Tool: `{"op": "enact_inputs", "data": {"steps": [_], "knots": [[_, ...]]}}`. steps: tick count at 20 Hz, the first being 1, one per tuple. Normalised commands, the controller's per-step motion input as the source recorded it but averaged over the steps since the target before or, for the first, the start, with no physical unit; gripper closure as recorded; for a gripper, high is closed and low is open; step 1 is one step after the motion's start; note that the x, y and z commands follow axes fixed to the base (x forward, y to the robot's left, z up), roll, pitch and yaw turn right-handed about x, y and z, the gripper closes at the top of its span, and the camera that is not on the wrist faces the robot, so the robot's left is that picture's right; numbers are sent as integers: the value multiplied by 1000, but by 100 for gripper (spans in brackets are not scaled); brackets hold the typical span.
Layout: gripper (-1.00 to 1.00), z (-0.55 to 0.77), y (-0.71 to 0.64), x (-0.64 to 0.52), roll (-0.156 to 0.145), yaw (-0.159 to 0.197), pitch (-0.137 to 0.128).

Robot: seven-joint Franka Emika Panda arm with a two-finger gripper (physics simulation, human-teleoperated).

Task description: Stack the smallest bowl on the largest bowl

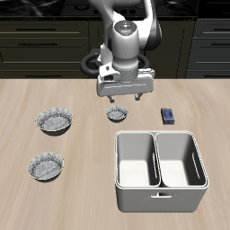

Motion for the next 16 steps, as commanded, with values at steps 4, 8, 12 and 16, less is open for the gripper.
{"op": "enact_inputs", "data": {"steps": [4, 8, 12, 16], "knots": [[-100, -258, 72, -4, 11, -12, 46], [-100, -249, -6, 15, -1, -29, 58], [-100, -227, 87, -94, 16, -7, 35], [-100, -146, 8, -74, 4, -24, 15]]}}
